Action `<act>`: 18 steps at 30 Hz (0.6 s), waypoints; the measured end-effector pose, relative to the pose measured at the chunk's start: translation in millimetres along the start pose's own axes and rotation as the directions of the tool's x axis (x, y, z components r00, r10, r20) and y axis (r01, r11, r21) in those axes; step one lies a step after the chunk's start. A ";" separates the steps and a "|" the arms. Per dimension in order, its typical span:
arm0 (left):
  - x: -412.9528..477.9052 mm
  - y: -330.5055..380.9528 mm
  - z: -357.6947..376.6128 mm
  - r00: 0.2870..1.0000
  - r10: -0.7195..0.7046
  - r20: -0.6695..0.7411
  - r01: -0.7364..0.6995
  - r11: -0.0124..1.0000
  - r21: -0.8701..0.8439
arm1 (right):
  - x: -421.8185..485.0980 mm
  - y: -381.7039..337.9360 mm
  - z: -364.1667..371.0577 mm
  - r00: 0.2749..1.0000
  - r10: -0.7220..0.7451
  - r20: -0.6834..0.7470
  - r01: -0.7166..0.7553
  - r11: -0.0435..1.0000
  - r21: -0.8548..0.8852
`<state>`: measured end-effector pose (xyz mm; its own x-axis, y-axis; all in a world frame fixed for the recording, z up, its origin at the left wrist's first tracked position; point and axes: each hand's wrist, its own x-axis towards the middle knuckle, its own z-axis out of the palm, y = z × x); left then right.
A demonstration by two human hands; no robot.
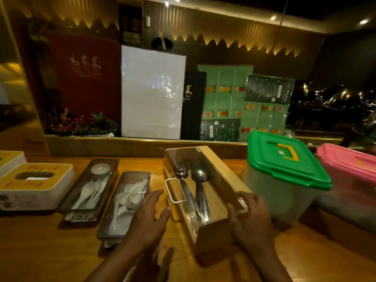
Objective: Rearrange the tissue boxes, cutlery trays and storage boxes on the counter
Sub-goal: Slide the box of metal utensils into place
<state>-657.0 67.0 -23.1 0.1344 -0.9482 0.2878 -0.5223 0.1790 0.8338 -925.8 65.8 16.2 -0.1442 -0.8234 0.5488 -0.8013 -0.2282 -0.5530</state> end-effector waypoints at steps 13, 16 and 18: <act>69.2 -7.1 40.7 0.984 -0.173 0.028 0.175 0.980 -0.096 | -35.2 42.7 36.3 0.862 0.477 0.172 -0.503 0.847 0.170; 102.2 -18.7 34.0 0.981 -0.192 0.012 0.192 0.980 -0.048 | -31.2 50.2 43.6 0.886 0.437 0.153 -0.460 0.870 0.178; 126.9 -23.4 27.3 0.980 -0.198 0.002 0.198 0.978 -0.067 | -26.7 50.4 47.8 0.881 0.447 0.155 -0.470 0.862 0.191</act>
<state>-650.7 -64.7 -18.9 0.2334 -0.9654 0.1161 -0.4276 0.0053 0.9039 -934.6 51.5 -56.3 -0.3953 -0.9079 0.1396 -0.5117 0.0914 -0.8543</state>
